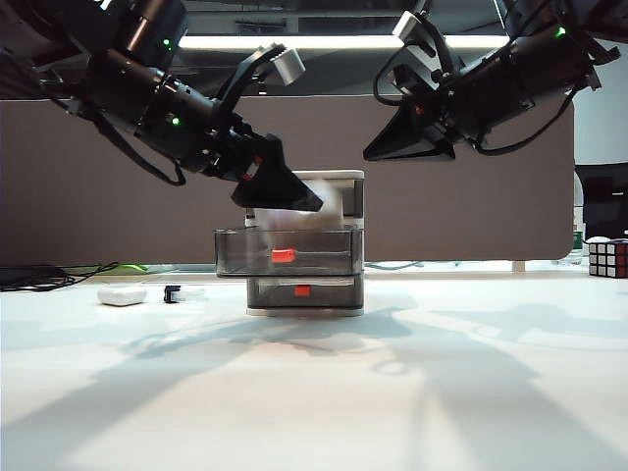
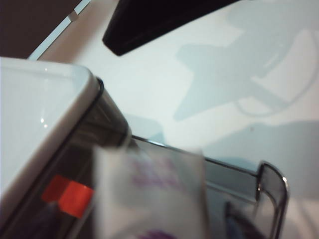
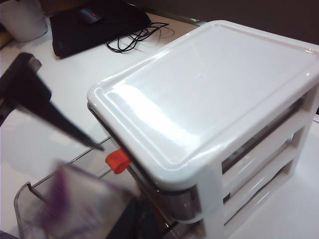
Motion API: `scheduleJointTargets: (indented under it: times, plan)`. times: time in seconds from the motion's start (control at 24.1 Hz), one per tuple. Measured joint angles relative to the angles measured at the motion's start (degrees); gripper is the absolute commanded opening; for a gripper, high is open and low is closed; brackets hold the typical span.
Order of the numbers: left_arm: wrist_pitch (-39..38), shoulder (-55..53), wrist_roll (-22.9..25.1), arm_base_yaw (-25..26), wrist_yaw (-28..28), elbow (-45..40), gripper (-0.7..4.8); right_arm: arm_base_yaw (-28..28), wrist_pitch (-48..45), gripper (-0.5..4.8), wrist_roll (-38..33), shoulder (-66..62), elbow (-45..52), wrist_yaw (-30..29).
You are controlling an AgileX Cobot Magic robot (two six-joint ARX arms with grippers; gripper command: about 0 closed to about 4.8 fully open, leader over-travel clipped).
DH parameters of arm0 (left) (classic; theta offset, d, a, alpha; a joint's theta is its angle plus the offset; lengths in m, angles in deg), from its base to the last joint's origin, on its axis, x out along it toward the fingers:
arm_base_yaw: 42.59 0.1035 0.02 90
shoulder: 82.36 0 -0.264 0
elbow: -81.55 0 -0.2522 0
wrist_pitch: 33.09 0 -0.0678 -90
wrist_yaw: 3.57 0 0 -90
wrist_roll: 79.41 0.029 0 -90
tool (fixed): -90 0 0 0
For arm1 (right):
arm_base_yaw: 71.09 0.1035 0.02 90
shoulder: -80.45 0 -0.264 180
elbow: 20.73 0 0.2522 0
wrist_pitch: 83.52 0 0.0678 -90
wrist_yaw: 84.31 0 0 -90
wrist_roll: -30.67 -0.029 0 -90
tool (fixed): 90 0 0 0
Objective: Open the second layer of the drawer on the table, pick up a pack of napkins on the table and put it in, and finally close the drawer.
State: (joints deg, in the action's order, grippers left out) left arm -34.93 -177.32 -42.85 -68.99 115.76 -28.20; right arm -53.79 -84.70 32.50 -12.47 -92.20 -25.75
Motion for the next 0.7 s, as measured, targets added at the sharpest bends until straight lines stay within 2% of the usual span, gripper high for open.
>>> scheduleJointTargets:
  times: [0.29,0.37,0.46,0.58,0.66,0.7]
  plan:
    - [-4.07,-0.92,-0.26,-0.02,-1.18,2.82,3.74,0.0,0.07,-0.05,0.17,0.0,0.0,-0.07]
    - [-6.93,-0.48,-0.44,-0.04,-2.71,3.61,3.0,0.0,-0.04,-0.05,0.17,0.0,0.0,-0.07]
    - [-12.57,1.57,-0.59,-0.02,-3.61,4.42,1.76,0.02,-0.22,-0.05,0.17,0.0,0.0,-0.17]
    - [-21.44,7.21,-1.05,-0.02,-3.17,4.79,0.47,0.0,-1.86,-0.05,0.17,0.0,0.0,-1.38]
    - [-26.86,10.03,-1.27,-0.02,-0.63,5.09,-0.08,0.15,-2.23,-0.04,0.17,0.0,-0.48,-1.64]
    - [-30.12,10.82,-1.27,0.0,0.87,5.11,-0.06,0.33,-2.21,-0.05,0.17,-0.11,-1.03,-1.62]
